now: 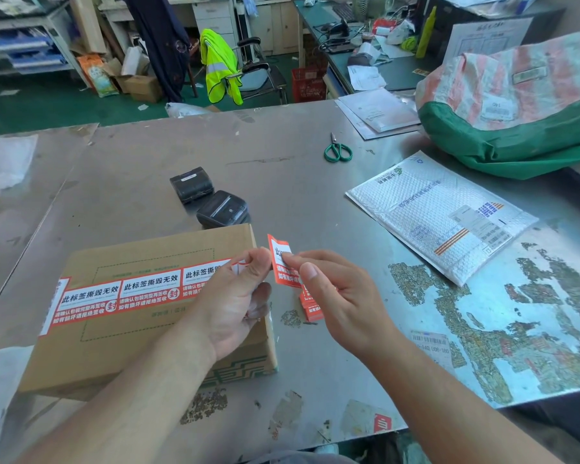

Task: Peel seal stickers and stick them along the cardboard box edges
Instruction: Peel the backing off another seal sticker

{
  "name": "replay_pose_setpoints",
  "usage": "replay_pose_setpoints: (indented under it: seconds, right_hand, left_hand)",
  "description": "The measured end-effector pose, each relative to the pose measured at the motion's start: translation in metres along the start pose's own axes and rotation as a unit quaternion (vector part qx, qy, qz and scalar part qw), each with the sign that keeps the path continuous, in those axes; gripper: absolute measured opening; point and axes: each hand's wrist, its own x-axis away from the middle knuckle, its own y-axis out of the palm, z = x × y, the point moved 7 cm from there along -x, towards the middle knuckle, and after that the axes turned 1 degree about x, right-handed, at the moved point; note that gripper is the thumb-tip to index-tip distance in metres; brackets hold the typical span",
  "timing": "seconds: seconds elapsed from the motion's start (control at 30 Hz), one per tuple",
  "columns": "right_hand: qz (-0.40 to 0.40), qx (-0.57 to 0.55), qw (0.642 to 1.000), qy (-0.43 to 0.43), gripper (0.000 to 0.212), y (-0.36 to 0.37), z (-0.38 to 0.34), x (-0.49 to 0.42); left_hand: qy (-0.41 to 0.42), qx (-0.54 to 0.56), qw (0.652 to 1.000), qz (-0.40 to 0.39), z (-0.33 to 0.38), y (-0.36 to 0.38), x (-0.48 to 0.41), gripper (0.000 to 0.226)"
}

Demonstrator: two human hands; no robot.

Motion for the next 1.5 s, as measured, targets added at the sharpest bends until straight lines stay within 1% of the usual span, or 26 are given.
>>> replay_pose_setpoints:
  seconds: [0.2,0.37,0.5,0.67,0.77,0.8,0.9,0.97,1.1,1.37,1.5]
  right_hand:
    - [-0.006,0.002,1.0,-0.006,0.045,0.001,0.0,0.001]
    - [-0.011,0.002,1.0,-0.001,0.047,0.0,0.0,0.001]
    - [-0.011,0.002,1.0,-0.002,0.048,-0.001,-0.002,0.002]
    - [-0.013,0.003,1.0,-0.003,0.046,-0.001,-0.002,0.002]
    - [-0.013,-0.007,1.0,0.01,0.049,-0.001,0.003,0.001]
    - [-0.008,-0.017,1.0,0.02,0.05,-0.003,0.006,0.001]
    - [0.007,-0.034,0.999,0.041,0.055,-0.007,0.01,0.0]
    - [0.01,-0.032,0.998,0.044,0.057,-0.009,0.01,0.0]
    - [0.013,-0.026,0.999,0.043,0.055,-0.01,0.01,0.0]
    - [0.011,0.009,1.0,0.015,0.053,-0.012,0.011,-0.002]
    - [0.003,0.039,0.999,-0.007,0.05,-0.012,0.01,-0.004]
  left_hand:
    - [-0.002,0.003,1.0,0.004,-0.004,0.0,-0.003,0.09]
    - [-0.004,0.002,1.0,0.003,-0.006,-0.002,-0.005,0.064]
    - [-0.002,0.0,1.0,-0.007,-0.006,0.001,-0.005,0.051]
    - [0.0,-0.019,1.0,0.021,-0.005,0.001,-0.005,0.054]
    - [-0.002,-0.027,0.999,0.044,-0.002,0.002,-0.002,0.025]
    - [-0.003,-0.034,0.998,0.051,-0.001,0.002,-0.001,0.019]
    - [0.001,-0.064,0.997,0.048,0.0,0.005,0.002,0.015]
    - [0.008,-0.076,0.996,0.04,0.002,0.01,0.004,0.006]
    - [0.006,-0.083,0.996,0.026,0.003,0.018,0.006,0.016]
    - [0.008,-0.074,0.997,0.027,0.005,0.023,0.007,0.017]
    - [0.012,-0.098,0.994,0.036,0.005,0.016,0.004,0.016]
